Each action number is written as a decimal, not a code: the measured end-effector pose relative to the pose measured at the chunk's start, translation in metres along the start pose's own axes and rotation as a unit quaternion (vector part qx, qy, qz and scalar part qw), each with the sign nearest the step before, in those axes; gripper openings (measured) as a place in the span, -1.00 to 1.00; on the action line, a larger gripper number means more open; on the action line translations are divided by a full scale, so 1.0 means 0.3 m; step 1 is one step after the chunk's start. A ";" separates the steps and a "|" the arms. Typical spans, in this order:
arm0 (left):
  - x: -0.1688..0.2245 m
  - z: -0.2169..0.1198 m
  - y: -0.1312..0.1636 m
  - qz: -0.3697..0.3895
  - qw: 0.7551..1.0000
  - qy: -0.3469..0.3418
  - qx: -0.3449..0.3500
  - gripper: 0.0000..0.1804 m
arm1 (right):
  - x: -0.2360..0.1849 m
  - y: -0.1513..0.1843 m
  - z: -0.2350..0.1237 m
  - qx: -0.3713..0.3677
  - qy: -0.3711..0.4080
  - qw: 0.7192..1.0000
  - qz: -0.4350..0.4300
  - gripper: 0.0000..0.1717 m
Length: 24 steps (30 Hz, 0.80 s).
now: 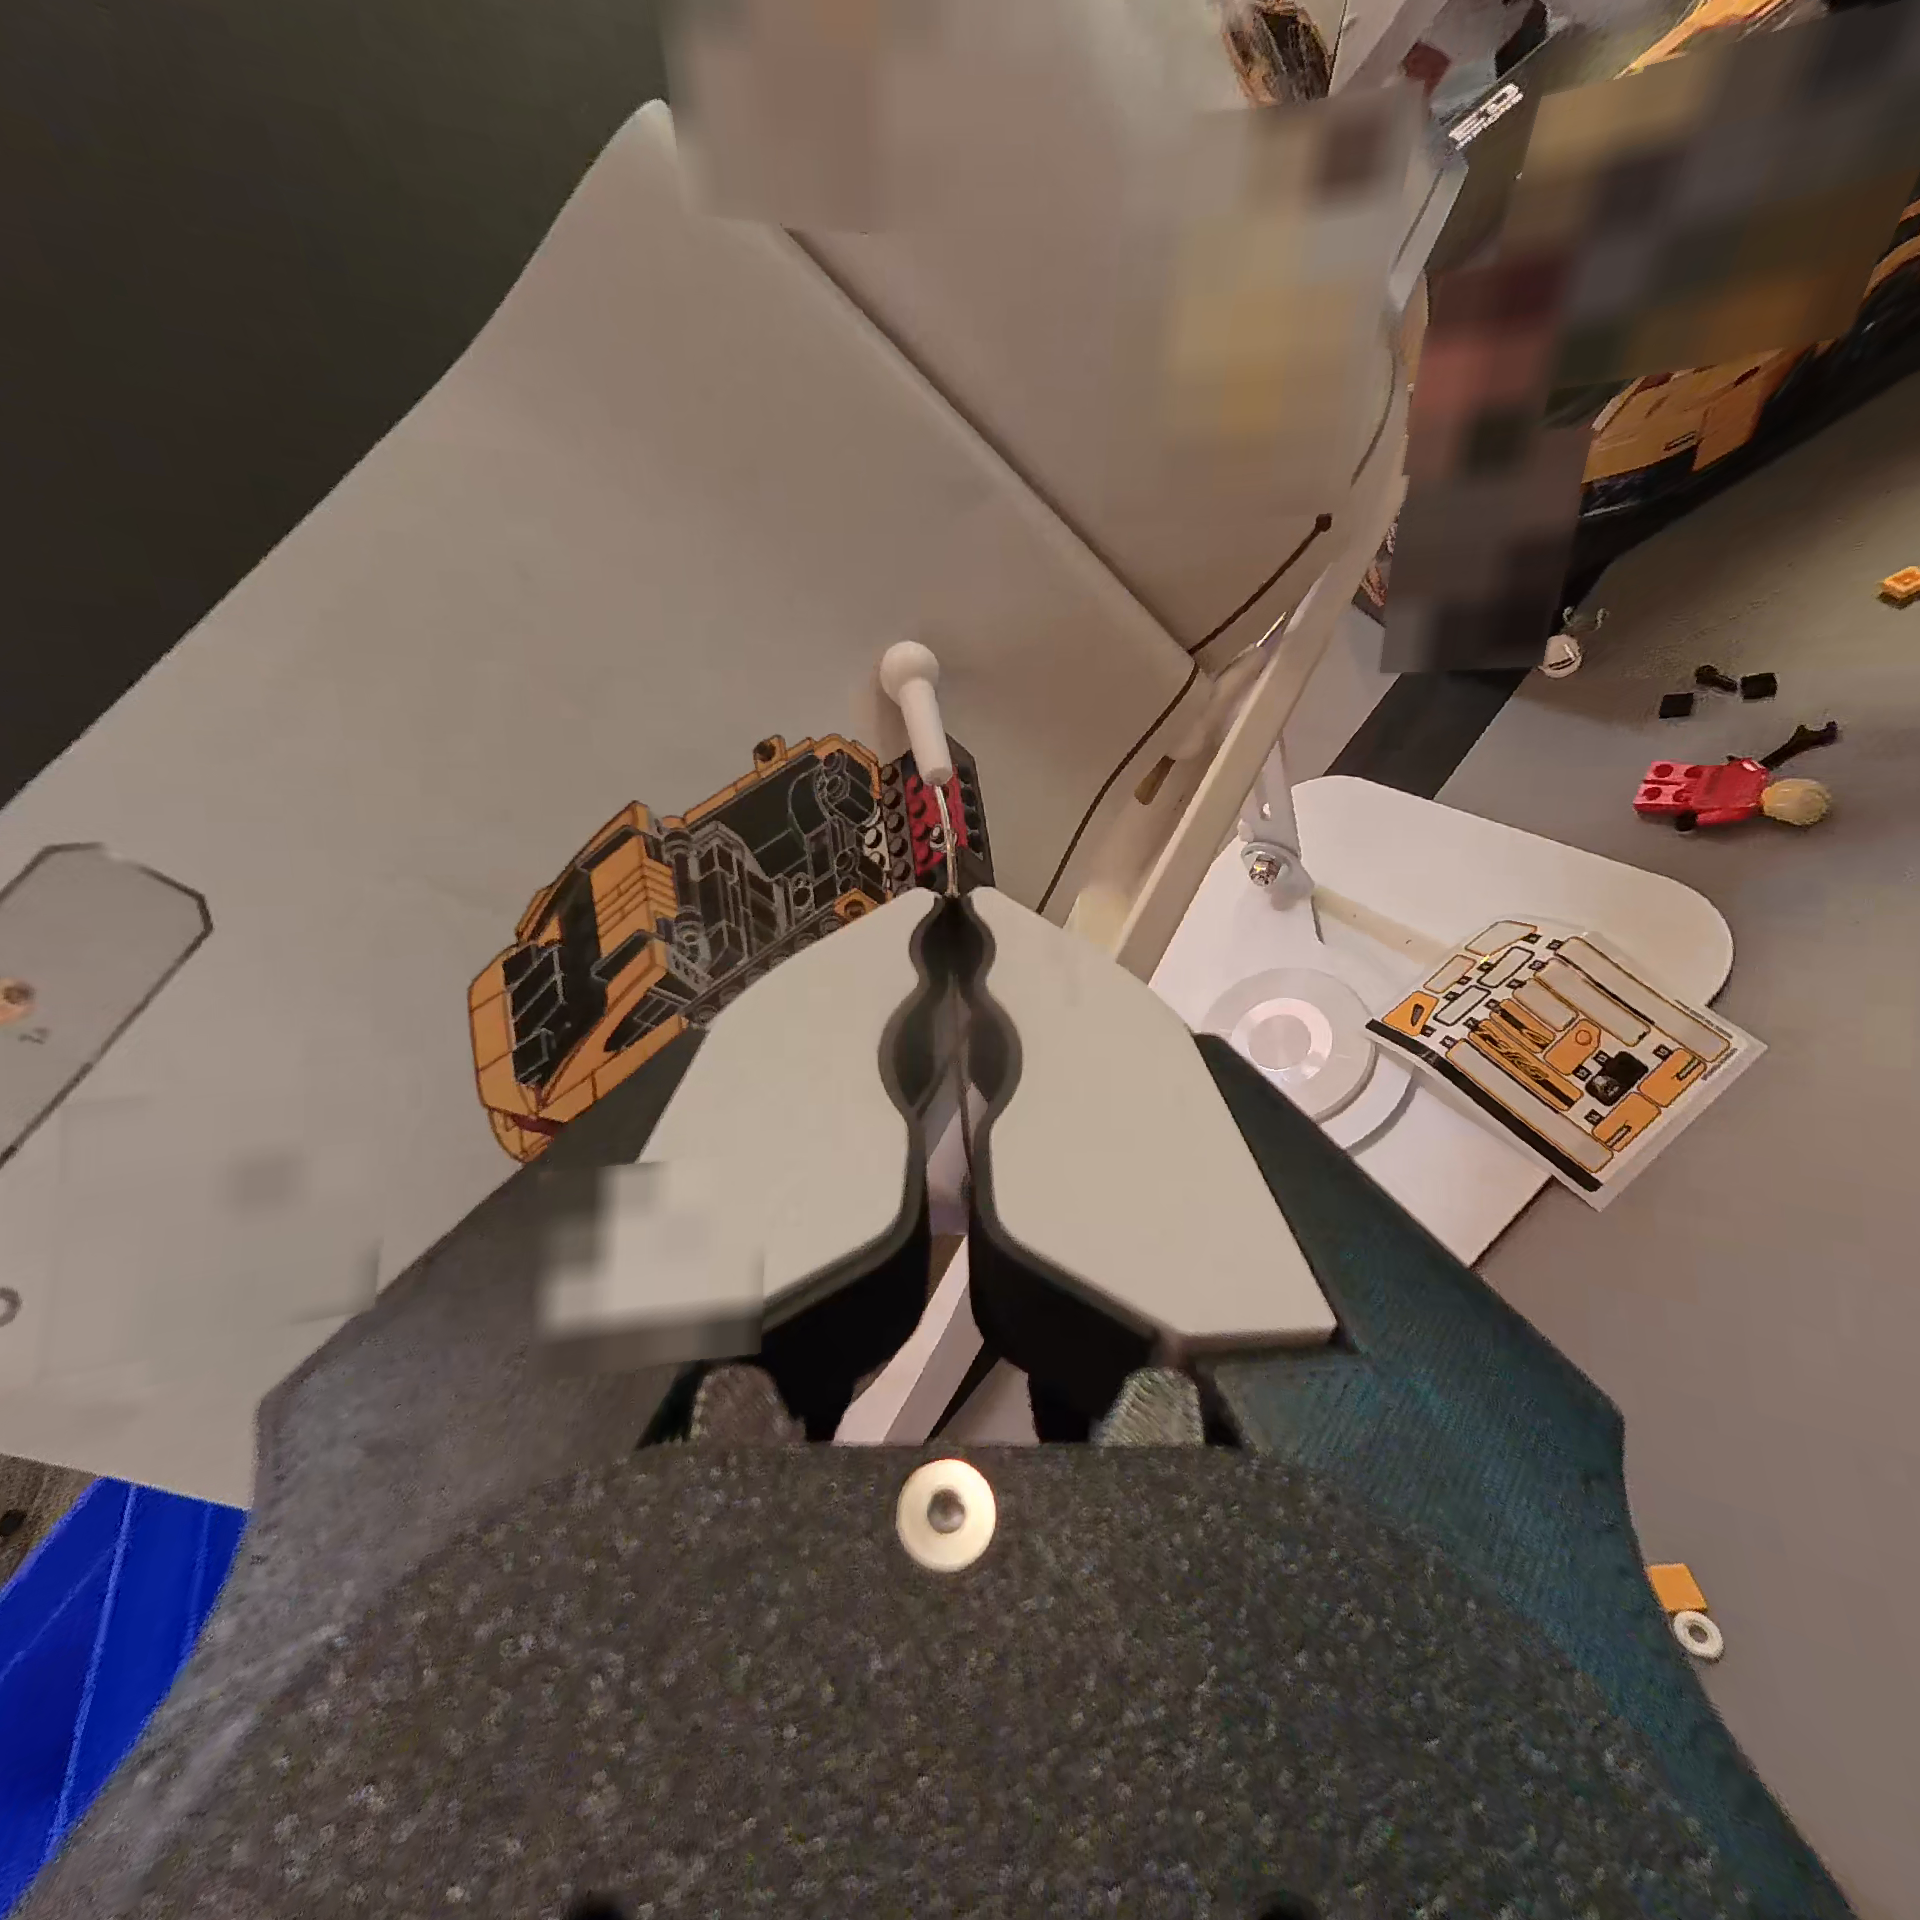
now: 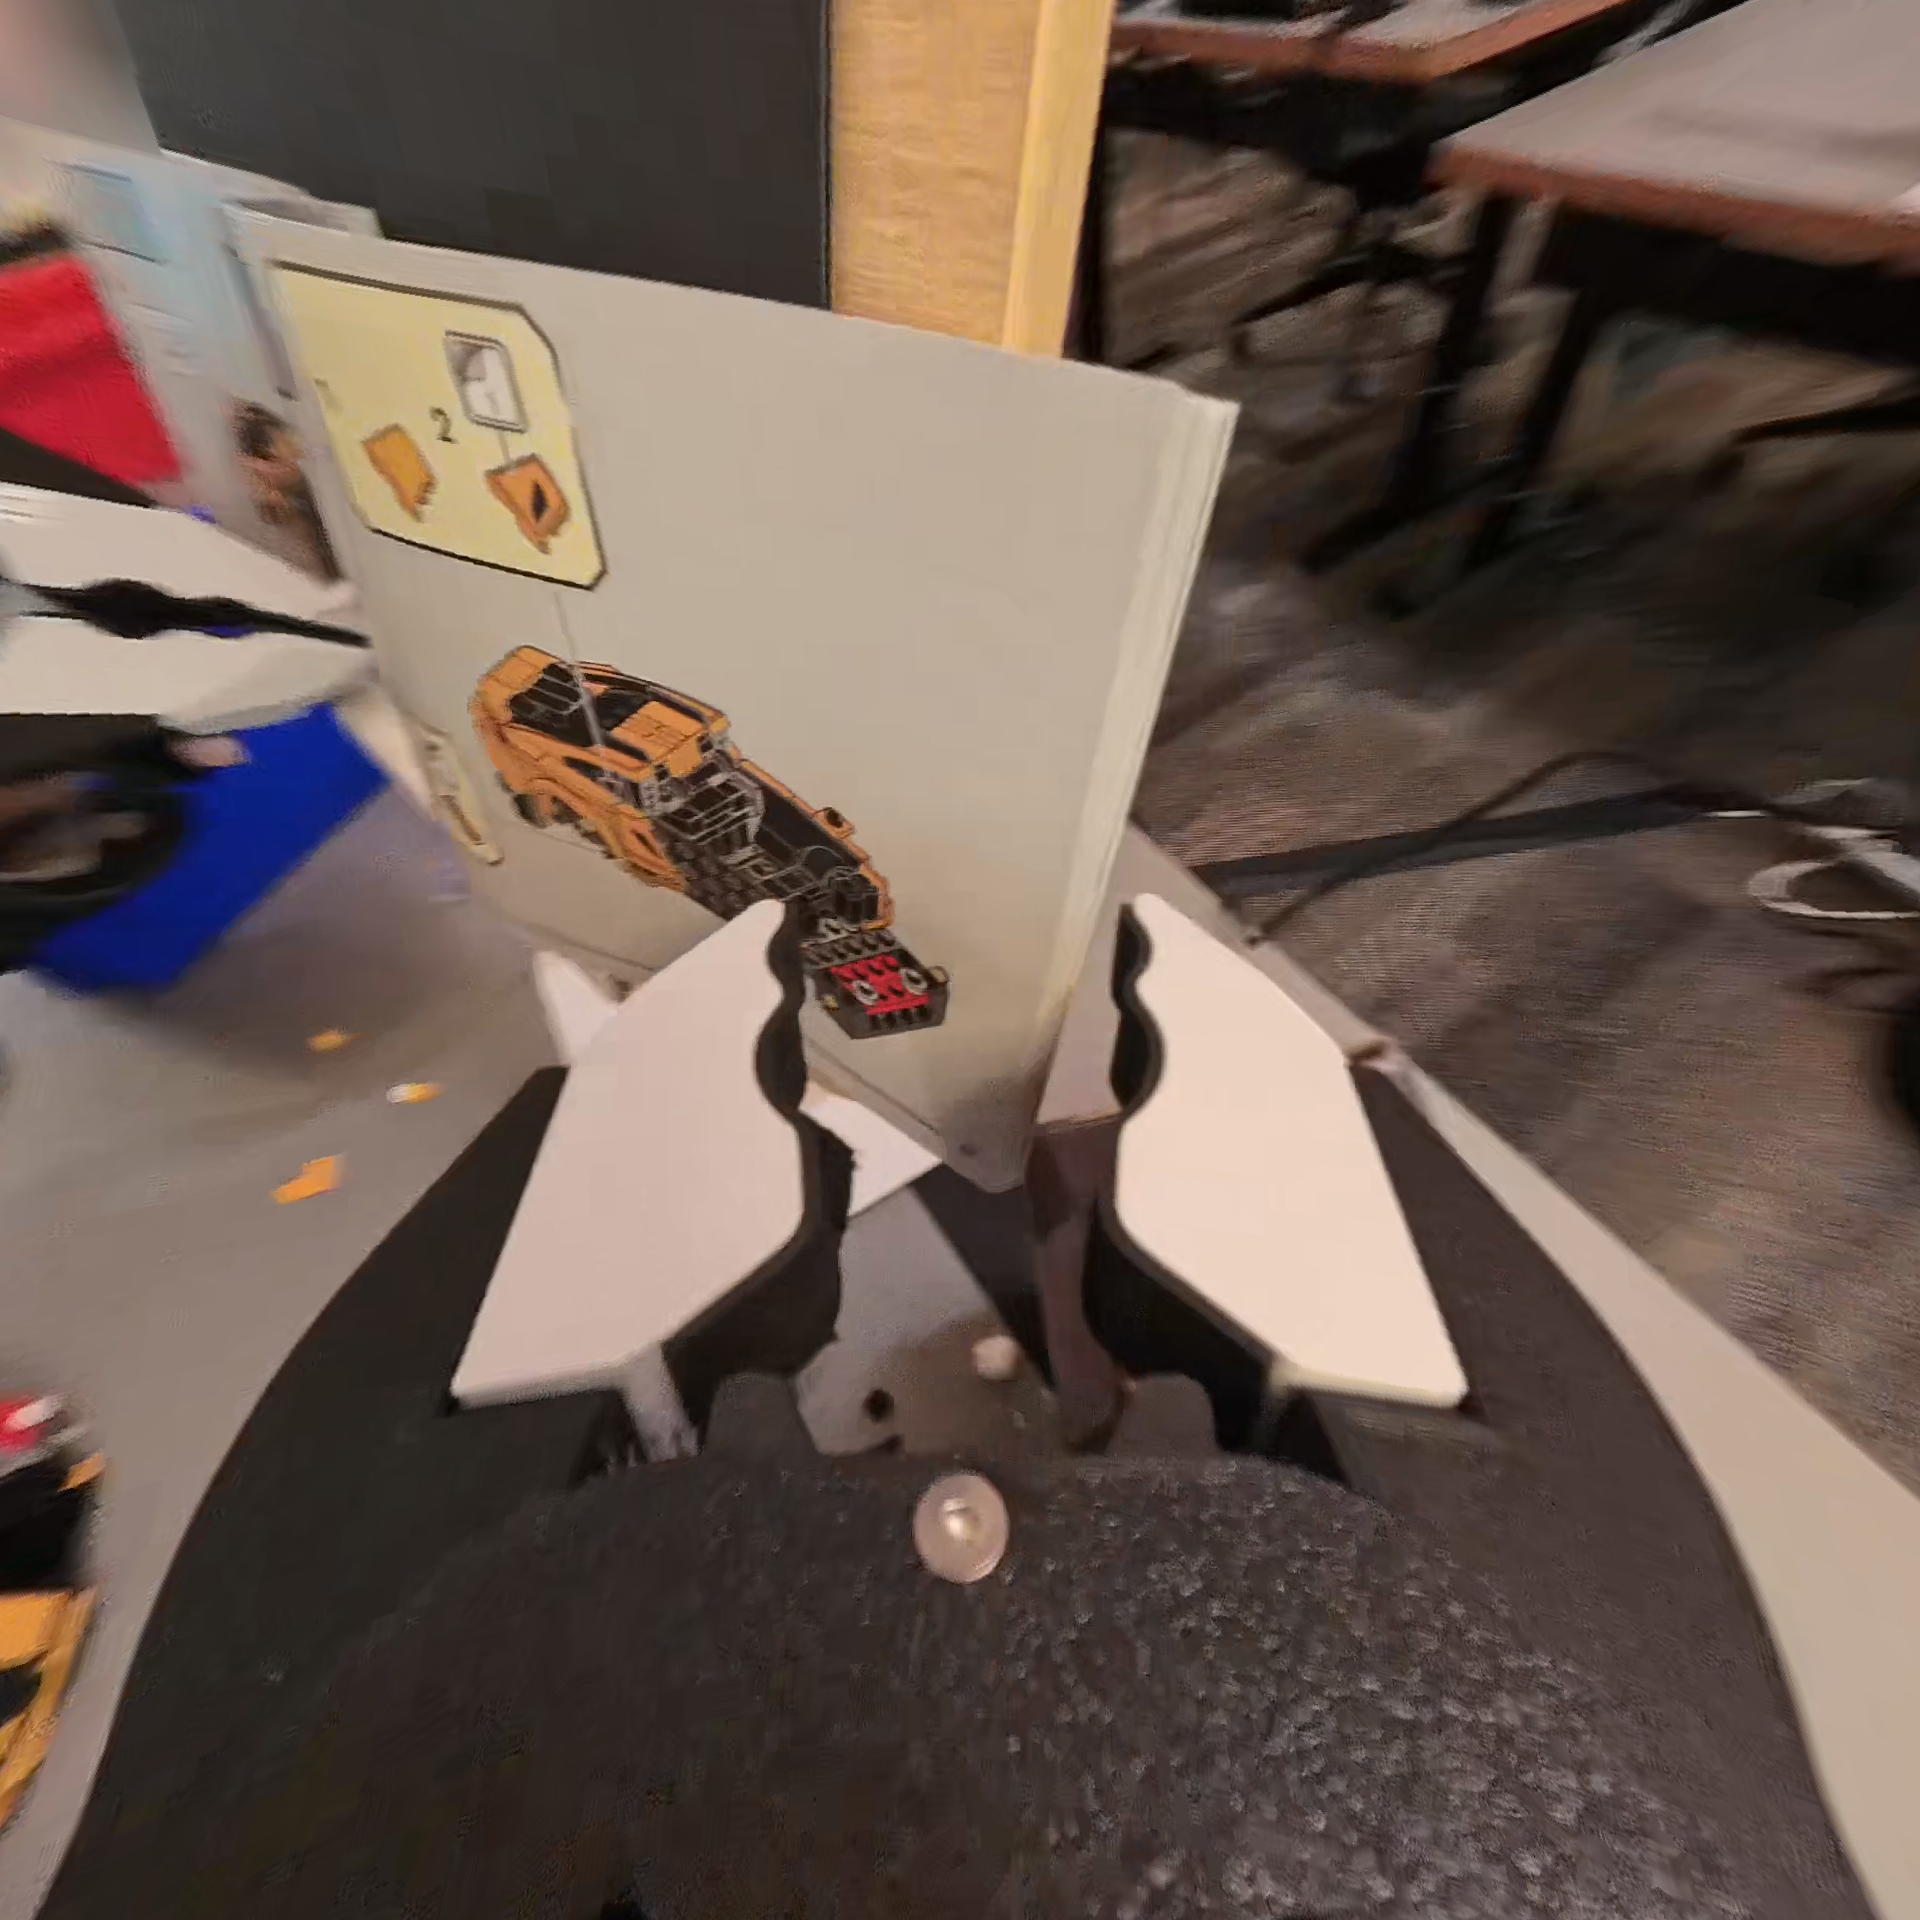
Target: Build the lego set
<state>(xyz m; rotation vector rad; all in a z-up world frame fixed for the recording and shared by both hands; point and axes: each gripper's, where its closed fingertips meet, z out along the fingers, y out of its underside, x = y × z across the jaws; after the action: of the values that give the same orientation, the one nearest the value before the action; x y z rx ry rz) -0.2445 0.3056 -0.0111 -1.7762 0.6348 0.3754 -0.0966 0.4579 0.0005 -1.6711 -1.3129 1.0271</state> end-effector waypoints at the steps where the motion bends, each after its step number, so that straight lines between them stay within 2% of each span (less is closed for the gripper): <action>1: -0.002 0.000 0.001 0.004 1.000 0.000 0.000 -1.00 | -0.018 0.008 0.006 -0.003 -0.033 0.999 0.011 -0.46; 2: -0.004 0.001 0.001 0.010 1.000 -0.002 -0.001 -1.00 | -0.026 0.014 0.009 -0.002 -0.050 0.999 0.016 -0.52; 3: -0.005 0.001 0.002 0.015 1.000 -0.003 -0.002 -0.99 | -0.034 0.016 0.006 0.003 -0.060 0.998 0.015 -0.66; 9: -0.015 0.000 0.026 0.006 1.000 -0.004 -0.028 -1.00 | -0.083 0.044 -0.048 0.004 -0.065 0.998 0.004 -0.77; 11: -0.024 -0.013 0.030 0.002 0.999 -0.011 -0.036 -0.94 | -0.103 0.056 -0.069 0.001 -0.066 0.998 -0.005 -0.79; 13: -0.030 -0.045 0.001 0.005 0.999 -0.027 -0.020 -0.92 | -0.113 0.063 -0.090 0.004 -0.062 0.998 -0.009 -0.83; 16: 0.004 -0.085 -0.091 0.033 0.998 -0.036 0.027 -1.00 | -0.094 0.052 -0.134 0.022 -0.036 0.999 -0.017 -0.91; 18: 0.084 -0.054 -0.141 0.037 0.999 0.007 0.032 -0.97 | -0.098 0.055 -0.139 0.018 -0.023 0.999 -0.031 -0.92; 21: 0.158 0.035 -0.170 0.057 0.998 0.029 0.008 -0.99 | -0.099 0.061 -0.124 0.009 0.007 0.999 -0.037 -0.86; 24: 0.172 0.118 -0.126 0.041 0.997 0.029 -0.050 -1.00 | -0.092 0.084 -0.109 0.002 0.030 0.999 -0.028 -0.75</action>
<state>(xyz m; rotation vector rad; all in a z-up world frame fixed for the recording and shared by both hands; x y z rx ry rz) -0.1782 0.3353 -0.0207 -1.8665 0.7429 0.4190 -0.0612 0.4236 -0.0060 -1.6402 -1.3098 0.9395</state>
